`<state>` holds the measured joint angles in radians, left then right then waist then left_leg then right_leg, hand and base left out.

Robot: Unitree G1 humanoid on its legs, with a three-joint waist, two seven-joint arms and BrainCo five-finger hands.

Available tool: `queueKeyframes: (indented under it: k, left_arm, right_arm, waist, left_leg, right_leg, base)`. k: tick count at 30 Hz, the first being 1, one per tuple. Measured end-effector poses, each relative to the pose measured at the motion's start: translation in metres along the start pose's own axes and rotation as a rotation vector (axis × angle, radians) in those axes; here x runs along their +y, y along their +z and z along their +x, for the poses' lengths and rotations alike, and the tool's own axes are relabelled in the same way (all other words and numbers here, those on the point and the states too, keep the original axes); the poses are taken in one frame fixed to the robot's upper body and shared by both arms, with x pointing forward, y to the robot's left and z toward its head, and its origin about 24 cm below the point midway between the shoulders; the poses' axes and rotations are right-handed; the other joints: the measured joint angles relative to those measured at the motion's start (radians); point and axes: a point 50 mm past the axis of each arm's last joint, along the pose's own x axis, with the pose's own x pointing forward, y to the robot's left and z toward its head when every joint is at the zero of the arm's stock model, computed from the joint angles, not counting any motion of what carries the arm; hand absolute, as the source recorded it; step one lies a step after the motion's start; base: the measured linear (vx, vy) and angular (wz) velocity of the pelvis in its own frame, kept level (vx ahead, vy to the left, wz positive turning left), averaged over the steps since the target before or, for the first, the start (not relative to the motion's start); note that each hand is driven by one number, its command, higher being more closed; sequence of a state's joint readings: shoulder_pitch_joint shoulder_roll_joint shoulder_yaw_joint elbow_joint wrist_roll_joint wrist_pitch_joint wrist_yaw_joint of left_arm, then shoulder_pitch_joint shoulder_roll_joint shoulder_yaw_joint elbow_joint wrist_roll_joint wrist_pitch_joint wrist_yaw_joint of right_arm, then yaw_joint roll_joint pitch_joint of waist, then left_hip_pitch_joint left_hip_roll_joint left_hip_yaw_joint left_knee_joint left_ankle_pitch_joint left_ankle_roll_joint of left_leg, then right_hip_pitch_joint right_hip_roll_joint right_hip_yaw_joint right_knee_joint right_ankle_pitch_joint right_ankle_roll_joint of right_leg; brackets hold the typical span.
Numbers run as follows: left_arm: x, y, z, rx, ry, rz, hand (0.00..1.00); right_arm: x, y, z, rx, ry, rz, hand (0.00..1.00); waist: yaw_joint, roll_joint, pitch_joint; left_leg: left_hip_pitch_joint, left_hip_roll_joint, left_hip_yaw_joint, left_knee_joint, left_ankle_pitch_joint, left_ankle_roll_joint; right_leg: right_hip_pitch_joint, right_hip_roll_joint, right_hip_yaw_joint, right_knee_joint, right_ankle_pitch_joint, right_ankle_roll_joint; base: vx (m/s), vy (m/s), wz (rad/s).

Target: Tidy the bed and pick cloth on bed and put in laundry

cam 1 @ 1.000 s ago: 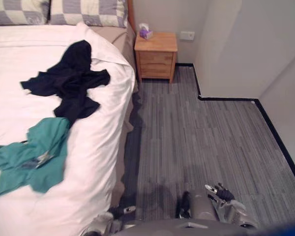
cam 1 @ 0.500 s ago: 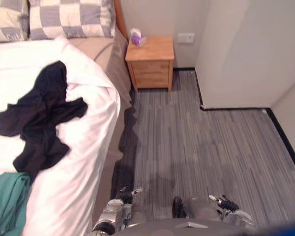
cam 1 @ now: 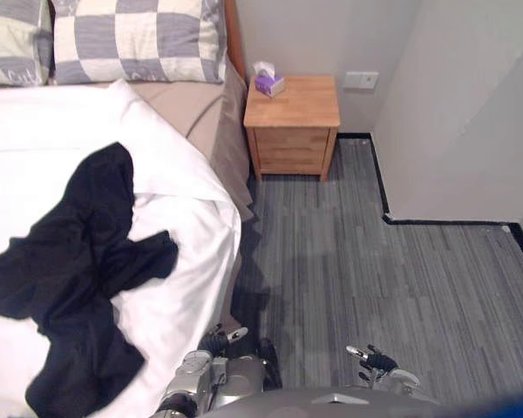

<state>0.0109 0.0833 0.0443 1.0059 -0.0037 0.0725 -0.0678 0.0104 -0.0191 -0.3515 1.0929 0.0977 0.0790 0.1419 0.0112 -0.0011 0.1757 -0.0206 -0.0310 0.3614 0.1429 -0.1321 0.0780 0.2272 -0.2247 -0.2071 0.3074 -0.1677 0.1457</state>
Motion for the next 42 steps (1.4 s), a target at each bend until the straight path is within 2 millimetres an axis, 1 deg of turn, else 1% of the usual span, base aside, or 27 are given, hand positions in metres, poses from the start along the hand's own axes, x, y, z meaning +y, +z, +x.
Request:
queueKeyframes:
  k: [1,2,3,5,7,8,10,11,14,15,16,17,19,21,23,24,25,26,29,31,33,34,35,36,37,39,42]
  left_arm:
    - [-0.001,-0.001,0.000,0.009,-0.012,0.012,0.00]
    - [-0.003,-0.002,0.000,0.021,-0.030,0.049,0.00]
    - [-0.005,-0.004,0.000,0.038,-0.042,0.078,0.00]
    - [-0.005,-0.006,0.000,0.069,-0.061,0.106,0.00]
    - [-0.007,-0.003,0.002,0.083,-0.069,0.128,0.00]
    - [-0.007,-0.005,0.002,0.104,-0.073,0.147,0.00]
    - [-0.010,-0.002,0.003,0.103,-0.080,0.175,0.00]
    - [-0.010,-0.002,0.003,0.104,-0.079,0.177,0.00]
    - [-0.009,-0.002,0.003,0.100,-0.075,0.180,0.00]
    - [-0.010,-0.001,0.003,0.091,-0.074,0.177,0.00]
    - [-0.016,-0.001,0.003,0.084,-0.090,0.178,0.00]
    - [-0.021,0.002,0.004,0.069,-0.101,0.178,0.00]
    - [-0.028,0.002,0.004,0.064,-0.114,0.190,0.00]
    - [-0.028,0.003,0.004,0.060,-0.113,0.197,0.00]
    - [-0.026,0.004,0.004,0.056,-0.099,0.197,0.00]
    - [-0.025,0.001,0.004,0.058,-0.086,0.193,0.00]
    - [-0.024,0.000,0.003,0.050,-0.077,0.173,0.00]
    - [-0.023,0.000,0.003,0.034,-0.064,0.150,0.00]
    - [-0.018,0.003,0.003,0.012,-0.031,0.102,0.00]
    - [-0.016,0.003,0.002,0.004,-0.016,0.052,0.00]
    - [-0.016,0.004,0.001,-0.014,-0.017,0.006,0.00]
    - [-0.016,0.004,0.001,-0.015,-0.017,-0.010,0.00]
    - [-0.017,0.003,0.001,-0.014,-0.019,-0.025,0.00]
    - [-0.014,0.005,0.001,-0.020,-0.014,-0.040,0.00]
    - [-0.015,0.006,0.002,-0.029,-0.018,-0.041,0.00]
    - [-0.014,0.008,0.002,-0.039,-0.018,-0.041,0.00]
    - [-0.013,0.008,0.002,-0.031,-0.017,-0.067,0.00]
  right_arm:
    - [-0.004,0.001,-0.001,-0.010,-0.015,0.013,0.00]
    - [-0.012,0.007,-0.003,-0.048,-0.047,0.009,0.00]
    - [-0.014,0.012,-0.003,-0.073,-0.062,0.023,0.00]
    - [-0.016,0.014,-0.004,-0.089,-0.077,0.053,0.00]
    - [-0.015,0.015,-0.003,-0.094,-0.081,0.068,0.00]
    - [-0.013,0.018,-0.003,-0.102,-0.076,0.075,0.00]
    - [-0.009,0.022,-0.002,-0.128,-0.064,0.096,0.00]
    - [-0.008,0.023,-0.002,-0.130,-0.062,0.097,0.00]
    - [-0.006,0.026,-0.001,-0.142,-0.043,0.119,0.00]
    - [-0.007,0.025,-0.001,-0.137,-0.042,0.127,0.00]
    - [-0.008,0.027,-0.001,-0.138,-0.043,0.127,0.00]
    - [-0.009,0.032,-0.001,-0.156,-0.041,0.130,0.00]
    - [-0.011,0.037,-0.001,-0.166,-0.043,0.137,0.00]
    - [-0.010,0.035,-0.001,-0.154,-0.039,0.136,0.00]
    - [-0.010,0.032,0.000,-0.131,-0.037,0.137,0.00]
    - [-0.010,0.029,0.000,-0.112,-0.036,0.131,0.00]
    - [-0.010,0.026,0.000,-0.092,-0.035,0.102,0.00]
    - [-0.010,0.027,0.000,-0.085,-0.032,0.050,0.00]
    - [-0.015,0.026,0.000,-0.054,-0.050,-0.046,0.00]
    - [-0.018,0.024,0.000,-0.035,-0.060,-0.086,0.00]
    - [-0.017,0.022,0.000,-0.026,-0.052,-0.122,0.00]
    - [-0.017,0.020,-0.001,-0.023,-0.048,-0.142,0.00]
    - [-0.017,0.021,-0.001,-0.028,-0.047,-0.148,0.00]
    - [-0.013,0.020,0.000,-0.041,-0.038,-0.152,0.00]
    - [-0.014,0.015,-0.001,-0.041,-0.040,-0.151,0.00]
    - [-0.010,0.013,-0.001,-0.049,-0.038,-0.163,0.00]
    - [-0.002,0.010,0.000,-0.056,-0.026,-0.202,0.00]
  waist:
    - [-0.001,0.003,-0.003]
    - [-0.003,0.000,-0.006]
    - [-0.015,-0.003,-0.005]
    - [-0.025,0.001,-0.002]
    - [-0.023,0.000,-0.001]
    - [-0.025,0.007,0.002]
    - [-0.037,0.018,0.009]
    - [-0.040,0.018,0.009]
    - [-0.055,0.000,0.029]
    - [-0.057,-0.004,0.032]
    - [-0.052,0.030,0.040]
    - [-0.057,0.041,0.059]
    - [-0.076,0.049,0.074]
    - [-0.073,0.049,0.074]
    - [-0.071,0.048,0.070]
    - [-0.070,0.051,0.054]
    - [-0.071,0.064,0.043]
    - [-0.073,0.071,0.038]
    - [-0.051,0.076,0.042]
    - [-0.034,0.074,0.041]
    - [-0.021,0.073,0.039]
    - [-0.023,0.076,0.037]
    - [-0.026,0.081,0.033]
    - [-0.033,0.061,0.015]
    - [-0.043,0.037,0.004]
    - [-0.041,0.017,0.002]
    - [-0.002,-0.004,-0.008]
  left_leg:
    - [0.018,-0.009,-0.005,-0.013,-0.008,-0.001]
    - [0.061,-0.033,-0.018,-0.046,-0.017,0.003]
    - [0.107,-0.049,-0.035,-0.069,-0.028,0.000]
    - [0.185,-0.048,-0.048,-0.091,-0.037,-0.007]
    - [0.237,-0.032,-0.052,-0.107,-0.046,-0.021]
    - [0.263,-0.004,-0.051,-0.106,-0.057,-0.039]
    - [0.306,0.053,-0.050,-0.107,-0.082,-0.081]
    - [0.312,0.059,-0.050,-0.107,-0.085,-0.086]
    - [0.369,0.086,-0.054,-0.106,-0.125,-0.153]
    - [0.398,0.105,-0.064,-0.105,-0.144,-0.179]
    - [0.403,0.140,-0.054,-0.104,-0.144,-0.193]
    - [0.408,0.149,-0.043,-0.102,-0.131,-0.204]
    - [0.427,0.166,-0.034,-0.101,-0.107,-0.215]
    - [0.421,0.190,-0.026,-0.063,-0.100,-0.215]
    - [0.398,0.214,-0.022,0.028,-0.098,-0.213]
    - [0.345,0.238,-0.034,0.145,-0.097,-0.211]
    - [0.256,0.277,-0.064,0.322,-0.079,-0.194]
    - [0.161,0.316,-0.101,0.525,-0.022,-0.184]
    - [0.026,0.315,-0.161,0.791,-0.085,-0.186]
    - [-0.020,0.270,-0.145,0.755,-0.129,-0.176]
    - [-0.038,0.224,-0.045,0.515,-0.141,-0.158]
    - [-0.038,0.209,0.039,0.333,-0.095,-0.137]
    - [-0.046,0.207,0.087,0.251,-0.049,-0.097]
    - [-0.049,0.177,0.167,0.203,-0.023,-0.029]
    - [-0.050,0.142,0.194,0.171,-0.003,0.001]
    - [-0.045,0.112,0.200,0.150,0.006,0.016]
    - [0.008,0.071,0.160,0.105,0.006,0.018]
  right_leg:
    - [-0.032,-0.017,-0.002,0.087,0.002,-0.002]
    - [-0.117,-0.066,-0.019,0.292,0.027,-0.048]
    - [-0.191,-0.100,-0.024,0.479,0.006,-0.073]
    - [-0.268,-0.097,-0.041,0.609,-0.060,-0.072]
    - [-0.306,-0.071,-0.083,0.586,-0.115,-0.070]
    - [-0.336,-0.032,-0.117,0.527,-0.137,-0.080]
    - [-0.399,0.033,-0.186,0.351,-0.131,-0.090]
    - [-0.406,0.038,-0.191,0.323,-0.126,-0.090]
    - [-0.429,0.057,-0.173,0.004,0.074,-0.103]
    - [-0.404,0.074,-0.171,-0.025,0.189,-0.160]
    - [-0.394,0.100,-0.189,-0.002,0.166,-0.167]
    - [-0.400,0.100,-0.191,0.040,0.126,-0.174]
    - [-0.404,0.104,-0.202,0.109,0.050,-0.188]
    - [-0.400,0.125,-0.202,0.122,0.003,-0.187]
    - [-0.387,0.144,-0.195,0.118,-0.025,-0.191]
    - [-0.374,0.160,-0.189,0.094,-0.031,-0.193]
    - [-0.342,0.187,-0.187,0.040,-0.032,-0.194]
    - [-0.300,0.214,-0.176,-0.018,-0.030,-0.194]
    - [-0.195,0.238,-0.146,-0.094,-0.027,-0.198]
    - [-0.122,0.226,-0.132,-0.133,-0.024,-0.197]
    - [-0.071,0.194,-0.133,-0.158,-0.017,-0.185]
    - [-0.051,0.181,-0.149,-0.169,-0.019,-0.165]
    - [-0.037,0.180,-0.168,-0.176,-0.020,-0.153]
    - [-0.014,0.149,-0.221,-0.186,-0.027,-0.128]
    - [-0.001,0.124,-0.297,-0.191,-0.024,-0.122]
    - [0.022,0.110,-0.372,-0.195,-0.015,-0.106]
    - [0.058,0.079,-0.415,-0.112,0.006,-0.072]
  base:
    - [0.09,0.139,0.09]
    - [0.07,0.143,0.25]
    - [0.05,0.114,0.35]
    - [-0.02,0.020,0.36]
    - [-0.06,-0.076,0.13]
    - [0.06,-0.108,0.06]
    - [0.25,-0.140,0.07]
    - [0.34,-0.208,0.15]
    - [0.29,-0.250,0.23]
    - [0.39,-0.366,0.13]
    - [0.39,-0.335,0.13]
    - [0.37,-0.201,0.11]
    - [0.27,-0.152,0.16]
    - [0.25,-0.167,-0.10]
    - [0.22,-0.175,-0.22]
    - [0.24,-0.170,-0.20]
    - [0.31,-0.177,-0.26]
    - [0.28,-0.122,-0.21]
    - [0.26,-0.050,-0.24]
    - [0.28,0.010,-0.36]
    - [0.15,0.083,-0.34]
    - [-0.05,0.103,-0.06]
    - [0.04,0.177,0.48]
    - [0.25,0.156,1.08]
    - [0.34,0.141,1.31]
    - [0.30,0.066,1.18]
    - [0.30,0.073,0.90]
